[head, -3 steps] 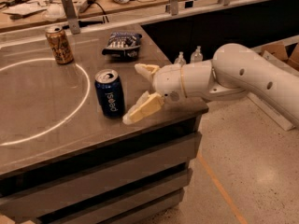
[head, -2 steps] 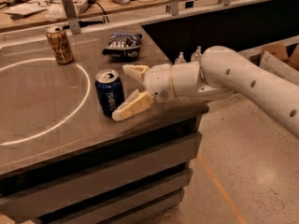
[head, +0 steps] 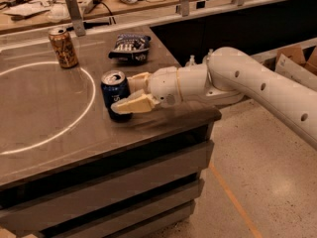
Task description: Move pepsi can near orange can
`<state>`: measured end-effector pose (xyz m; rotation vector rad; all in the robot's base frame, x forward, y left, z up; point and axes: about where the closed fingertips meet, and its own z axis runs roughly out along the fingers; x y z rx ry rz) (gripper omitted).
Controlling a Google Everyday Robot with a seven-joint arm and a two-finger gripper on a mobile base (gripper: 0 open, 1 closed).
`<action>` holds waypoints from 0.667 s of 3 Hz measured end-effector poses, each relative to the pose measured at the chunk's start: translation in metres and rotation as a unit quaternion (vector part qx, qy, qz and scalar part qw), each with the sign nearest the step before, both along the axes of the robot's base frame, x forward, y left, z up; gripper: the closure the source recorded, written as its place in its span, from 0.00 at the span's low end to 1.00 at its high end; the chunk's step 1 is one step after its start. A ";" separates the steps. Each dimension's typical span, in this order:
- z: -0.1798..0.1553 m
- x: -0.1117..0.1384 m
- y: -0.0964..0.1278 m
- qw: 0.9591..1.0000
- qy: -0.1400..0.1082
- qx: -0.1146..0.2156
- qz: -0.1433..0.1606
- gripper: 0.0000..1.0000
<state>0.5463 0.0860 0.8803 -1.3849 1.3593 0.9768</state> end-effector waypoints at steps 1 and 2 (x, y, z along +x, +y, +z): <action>0.008 0.016 -0.003 0.999 -0.017 -0.012 -0.025 0.80; 0.028 0.069 -0.011 0.993 -0.061 -0.022 -0.100 1.00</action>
Offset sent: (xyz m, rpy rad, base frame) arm 0.1145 -0.0269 0.0542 -0.0473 -0.2099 -0.3455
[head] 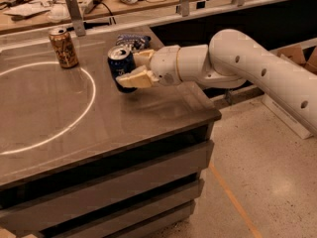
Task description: Move pepsi can near orange can
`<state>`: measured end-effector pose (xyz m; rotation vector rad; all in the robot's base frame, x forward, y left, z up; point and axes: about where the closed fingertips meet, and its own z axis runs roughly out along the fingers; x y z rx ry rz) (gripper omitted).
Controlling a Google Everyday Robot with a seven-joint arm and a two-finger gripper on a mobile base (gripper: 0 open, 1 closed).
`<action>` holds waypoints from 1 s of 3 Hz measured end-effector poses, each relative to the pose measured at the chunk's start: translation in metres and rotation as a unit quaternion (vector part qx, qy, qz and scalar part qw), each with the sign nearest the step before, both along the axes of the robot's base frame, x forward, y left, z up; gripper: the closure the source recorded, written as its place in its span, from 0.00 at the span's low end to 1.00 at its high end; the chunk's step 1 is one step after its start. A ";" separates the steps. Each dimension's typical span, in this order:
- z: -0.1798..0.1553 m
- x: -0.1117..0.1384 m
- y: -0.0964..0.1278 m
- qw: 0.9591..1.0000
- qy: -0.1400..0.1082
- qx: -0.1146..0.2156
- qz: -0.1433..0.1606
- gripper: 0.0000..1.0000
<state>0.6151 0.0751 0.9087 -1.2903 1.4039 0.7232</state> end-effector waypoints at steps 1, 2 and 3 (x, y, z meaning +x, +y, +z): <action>0.000 0.054 -0.007 0.998 -0.017 -0.016 -0.065 1.00; -0.013 0.095 0.016 0.995 0.002 -0.015 -0.099 1.00; -0.016 0.122 0.047 0.994 0.010 0.005 -0.106 1.00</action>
Offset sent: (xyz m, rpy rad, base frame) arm 0.1248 0.0140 -0.0243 -0.0540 0.0348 -0.2710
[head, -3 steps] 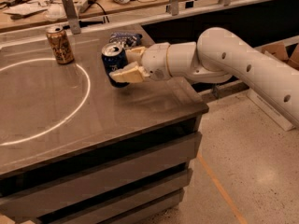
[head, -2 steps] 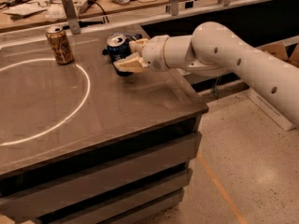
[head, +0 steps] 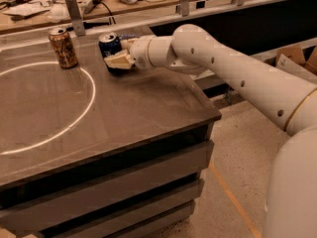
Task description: Move pepsi can near orange can
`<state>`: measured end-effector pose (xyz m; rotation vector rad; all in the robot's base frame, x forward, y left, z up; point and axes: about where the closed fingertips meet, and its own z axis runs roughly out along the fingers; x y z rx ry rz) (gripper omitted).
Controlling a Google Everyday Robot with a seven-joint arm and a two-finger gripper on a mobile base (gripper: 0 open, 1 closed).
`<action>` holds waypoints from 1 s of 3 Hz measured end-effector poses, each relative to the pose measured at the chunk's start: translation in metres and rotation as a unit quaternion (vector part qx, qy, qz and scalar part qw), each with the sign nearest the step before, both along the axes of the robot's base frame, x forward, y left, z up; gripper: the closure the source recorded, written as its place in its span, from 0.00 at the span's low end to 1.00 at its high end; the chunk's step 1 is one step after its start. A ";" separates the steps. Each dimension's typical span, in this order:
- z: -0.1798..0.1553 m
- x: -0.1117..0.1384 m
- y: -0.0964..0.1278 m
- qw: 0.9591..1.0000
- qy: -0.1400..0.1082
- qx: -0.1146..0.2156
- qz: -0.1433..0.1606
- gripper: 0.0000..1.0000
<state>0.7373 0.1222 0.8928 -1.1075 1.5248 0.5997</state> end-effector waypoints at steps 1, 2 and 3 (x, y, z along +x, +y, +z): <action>0.009 0.019 0.016 1.000 -0.008 0.020 -0.005 1.00; 0.010 0.040 0.034 0.999 -0.004 0.046 -0.021 1.00; 0.007 0.049 0.048 0.998 0.003 0.058 -0.023 1.00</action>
Offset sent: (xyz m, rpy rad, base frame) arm 0.0589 0.0335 0.0138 0.1274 -0.0145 -0.0886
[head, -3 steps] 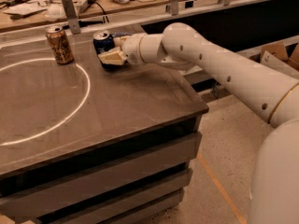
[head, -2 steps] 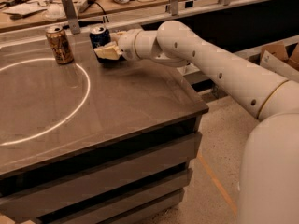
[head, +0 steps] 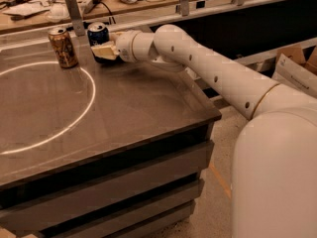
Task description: Move pepsi can near orange can
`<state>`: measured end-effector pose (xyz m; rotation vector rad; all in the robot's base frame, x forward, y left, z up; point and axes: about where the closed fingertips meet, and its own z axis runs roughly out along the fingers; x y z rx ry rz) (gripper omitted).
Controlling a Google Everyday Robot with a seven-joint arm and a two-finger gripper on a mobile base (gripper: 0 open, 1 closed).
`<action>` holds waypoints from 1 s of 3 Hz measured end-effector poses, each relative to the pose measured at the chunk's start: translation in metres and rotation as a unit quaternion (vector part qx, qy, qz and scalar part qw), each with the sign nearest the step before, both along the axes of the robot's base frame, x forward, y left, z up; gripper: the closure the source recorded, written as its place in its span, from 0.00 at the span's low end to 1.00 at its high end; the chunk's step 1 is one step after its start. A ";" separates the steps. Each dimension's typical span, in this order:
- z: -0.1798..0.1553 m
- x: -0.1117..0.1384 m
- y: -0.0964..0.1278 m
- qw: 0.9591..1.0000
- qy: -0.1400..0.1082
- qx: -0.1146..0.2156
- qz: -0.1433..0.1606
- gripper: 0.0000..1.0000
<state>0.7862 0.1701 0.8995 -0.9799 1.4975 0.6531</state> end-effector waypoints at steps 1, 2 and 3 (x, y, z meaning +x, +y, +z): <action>-0.005 0.005 0.021 1.000 0.017 0.007 0.009 1.00; -0.013 0.005 0.039 0.999 0.038 0.002 0.024 0.87; -0.024 0.003 0.052 0.998 0.058 -0.011 0.037 0.56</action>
Offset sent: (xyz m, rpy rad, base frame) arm 0.0061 0.0566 -0.0263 -0.0227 0.1449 0.0857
